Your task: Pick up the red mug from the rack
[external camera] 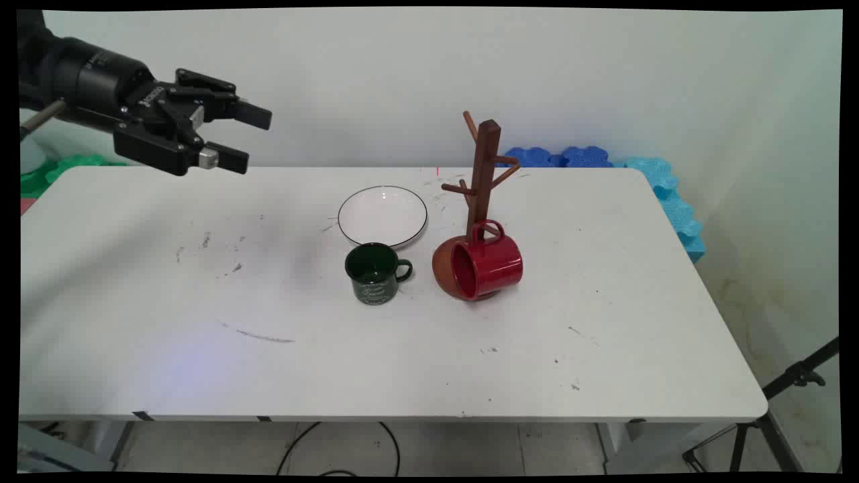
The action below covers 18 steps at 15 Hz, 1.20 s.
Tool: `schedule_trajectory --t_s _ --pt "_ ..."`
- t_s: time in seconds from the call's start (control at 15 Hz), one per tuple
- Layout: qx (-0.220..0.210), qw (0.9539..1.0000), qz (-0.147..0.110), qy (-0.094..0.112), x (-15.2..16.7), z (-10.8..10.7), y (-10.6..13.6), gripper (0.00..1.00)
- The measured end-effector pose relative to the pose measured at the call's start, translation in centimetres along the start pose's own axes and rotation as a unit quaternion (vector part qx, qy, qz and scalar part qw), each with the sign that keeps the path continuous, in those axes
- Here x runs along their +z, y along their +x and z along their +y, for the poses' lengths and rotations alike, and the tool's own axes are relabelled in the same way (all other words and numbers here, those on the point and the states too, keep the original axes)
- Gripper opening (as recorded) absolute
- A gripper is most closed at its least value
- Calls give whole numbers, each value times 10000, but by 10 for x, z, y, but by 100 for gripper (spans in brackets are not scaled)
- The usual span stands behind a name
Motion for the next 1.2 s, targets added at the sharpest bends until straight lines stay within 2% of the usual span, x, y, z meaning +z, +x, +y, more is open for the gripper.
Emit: schedule_trajectory --t_s 0.2,0.47,0.73,1.0,1.2 --pt "-74 9999 106 86 8 5 6 100" --pt "-297 9990 174 290 38 16 26 100" --pt "-663 9965 24 512 86 35 44 100" --pt "-989 9925 -138 708 134 46 43 100" --pt "-1182 9893 -194 838 166 52 29 100"
